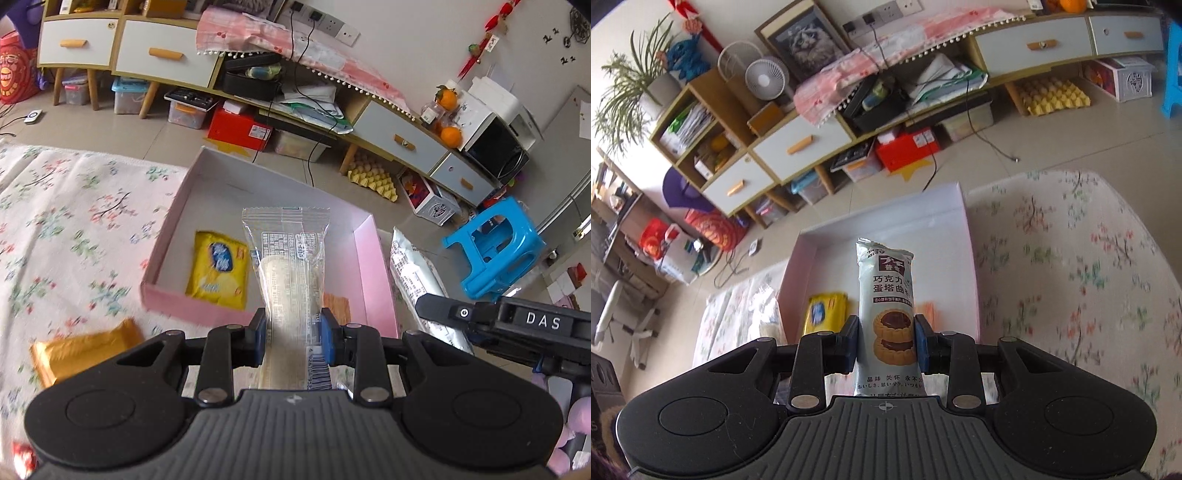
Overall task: Organize snacks
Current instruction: 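Release bread stick into pink box with left gripper while right releases cookie packet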
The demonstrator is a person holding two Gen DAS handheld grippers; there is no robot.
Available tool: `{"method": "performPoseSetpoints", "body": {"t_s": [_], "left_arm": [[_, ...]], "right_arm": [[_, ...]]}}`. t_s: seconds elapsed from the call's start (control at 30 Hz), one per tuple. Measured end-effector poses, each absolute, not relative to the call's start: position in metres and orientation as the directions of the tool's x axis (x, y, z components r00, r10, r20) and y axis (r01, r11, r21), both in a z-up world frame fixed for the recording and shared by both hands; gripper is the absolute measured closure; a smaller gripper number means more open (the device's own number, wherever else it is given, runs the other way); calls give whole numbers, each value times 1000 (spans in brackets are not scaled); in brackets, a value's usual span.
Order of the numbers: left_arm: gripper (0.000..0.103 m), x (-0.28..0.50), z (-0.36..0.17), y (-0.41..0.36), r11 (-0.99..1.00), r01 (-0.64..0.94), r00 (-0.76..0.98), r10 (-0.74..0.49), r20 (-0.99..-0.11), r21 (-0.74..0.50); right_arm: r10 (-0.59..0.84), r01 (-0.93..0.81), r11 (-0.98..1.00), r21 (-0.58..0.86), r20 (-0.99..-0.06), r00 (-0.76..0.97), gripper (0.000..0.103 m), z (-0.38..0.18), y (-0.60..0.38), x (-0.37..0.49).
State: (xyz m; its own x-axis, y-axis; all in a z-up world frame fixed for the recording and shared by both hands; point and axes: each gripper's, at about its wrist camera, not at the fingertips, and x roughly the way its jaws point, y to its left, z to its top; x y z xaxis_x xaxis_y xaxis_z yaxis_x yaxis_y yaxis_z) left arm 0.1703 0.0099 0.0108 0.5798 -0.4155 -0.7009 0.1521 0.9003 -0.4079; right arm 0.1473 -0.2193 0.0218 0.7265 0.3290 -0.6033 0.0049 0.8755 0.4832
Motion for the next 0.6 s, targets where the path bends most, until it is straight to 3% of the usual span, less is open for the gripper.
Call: {"method": "performPoseSetpoints", "body": {"t_s": [0.6], "left_arm": [[77,229,-14,-14,926,132,562,-364,-743,-354]], "right_arm": [[273,67,887,456,-638,720,73,-9,-234,228]]}}
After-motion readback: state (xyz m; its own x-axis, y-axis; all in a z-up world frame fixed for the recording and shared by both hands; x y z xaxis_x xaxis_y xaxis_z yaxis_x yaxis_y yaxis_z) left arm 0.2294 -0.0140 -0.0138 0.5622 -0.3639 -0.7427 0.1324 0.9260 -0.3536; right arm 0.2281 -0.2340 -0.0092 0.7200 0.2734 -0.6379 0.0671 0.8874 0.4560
